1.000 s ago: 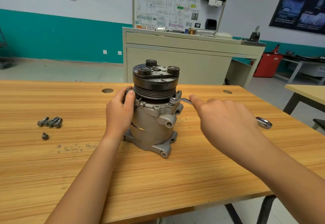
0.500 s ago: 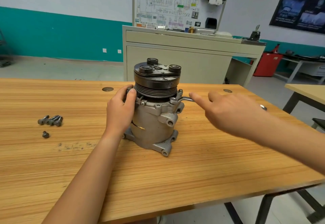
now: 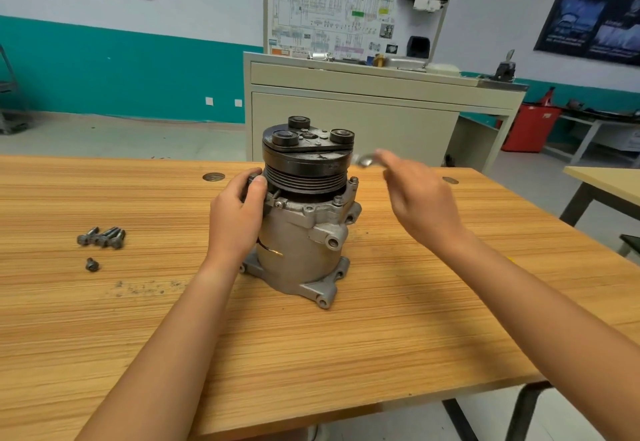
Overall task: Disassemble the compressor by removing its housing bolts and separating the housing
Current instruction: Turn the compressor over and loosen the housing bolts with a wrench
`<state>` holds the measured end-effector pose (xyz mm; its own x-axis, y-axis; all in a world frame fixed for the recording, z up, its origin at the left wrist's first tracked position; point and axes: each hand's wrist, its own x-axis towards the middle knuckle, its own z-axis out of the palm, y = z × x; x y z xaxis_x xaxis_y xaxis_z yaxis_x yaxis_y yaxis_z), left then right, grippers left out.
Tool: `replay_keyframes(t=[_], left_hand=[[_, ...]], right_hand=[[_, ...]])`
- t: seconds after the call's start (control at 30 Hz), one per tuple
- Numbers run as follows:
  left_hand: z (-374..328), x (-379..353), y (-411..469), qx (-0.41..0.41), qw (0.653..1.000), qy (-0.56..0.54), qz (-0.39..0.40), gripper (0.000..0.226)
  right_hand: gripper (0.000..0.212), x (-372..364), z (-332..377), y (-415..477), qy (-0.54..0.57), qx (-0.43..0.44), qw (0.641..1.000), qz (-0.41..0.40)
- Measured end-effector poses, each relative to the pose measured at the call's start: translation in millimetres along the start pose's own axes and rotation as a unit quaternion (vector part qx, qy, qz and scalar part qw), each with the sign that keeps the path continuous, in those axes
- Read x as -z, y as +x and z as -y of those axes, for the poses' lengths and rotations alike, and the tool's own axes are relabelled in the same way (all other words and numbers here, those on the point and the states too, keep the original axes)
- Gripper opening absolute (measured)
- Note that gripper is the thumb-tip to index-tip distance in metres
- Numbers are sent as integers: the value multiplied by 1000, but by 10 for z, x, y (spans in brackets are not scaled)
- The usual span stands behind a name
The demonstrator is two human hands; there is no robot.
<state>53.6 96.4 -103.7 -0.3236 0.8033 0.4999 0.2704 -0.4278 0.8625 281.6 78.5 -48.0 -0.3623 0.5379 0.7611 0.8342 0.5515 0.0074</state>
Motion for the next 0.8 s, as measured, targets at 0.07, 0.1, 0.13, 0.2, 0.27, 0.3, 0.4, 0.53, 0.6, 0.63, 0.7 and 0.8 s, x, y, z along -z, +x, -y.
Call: replay_keyframes(t=[0.07, 0.1, 0.13, 0.2, 0.27, 0.3, 0.4, 0.53, 0.6, 0.63, 0.7, 0.8], left_hand=[[9, -13, 0, -5, 1000, 2, -4, 33], [8, -16, -3, -6, 1000, 1, -6, 36], [6, -17, -7, -7, 1000, -1, -6, 39], [7, -20, -10, -11, 1000, 1, -7, 39], [9, -22, -13, -11, 1000, 5, -9, 34], [10, -20, -10, -9, 1000, 7, -10, 32], [21, -10, 0, -2, 1000, 11, -7, 24], [15, -7, -6, -1, 1000, 8, -5, 31], [14, -12, -3, 0, 1000, 6, -9, 30], [19, -16, -1, 0, 1000, 4, -11, 29], [20, -16, -7, -4, 1000, 3, -8, 28], [3, -16, -12, -4, 1000, -3, -4, 32]], right_hand=[[40, 236, 125, -76, 19, -37, 999, -14], [42, 359, 192, -117, -5, -40, 999, 0], [42, 475, 258, -156, -45, -43, 997, 43], [44, 650, 371, -200, -149, -60, 971, 179], [49, 693, 424, -218, -191, -73, 945, 256], [52, 691, 464, -207, -198, -76, 939, 270], [55, 642, 572, -139, -205, -87, 934, 278], [64, 649, 718, -76, -262, -96, 906, 317], [70, 648, 841, -47, -285, -84, 891, 344], [69, 642, 900, -29, -283, -82, 886, 358], [65, 614, 1015, 5, -273, -90, 879, 380], [63, 545, 1100, -18, -279, -74, 873, 393]])
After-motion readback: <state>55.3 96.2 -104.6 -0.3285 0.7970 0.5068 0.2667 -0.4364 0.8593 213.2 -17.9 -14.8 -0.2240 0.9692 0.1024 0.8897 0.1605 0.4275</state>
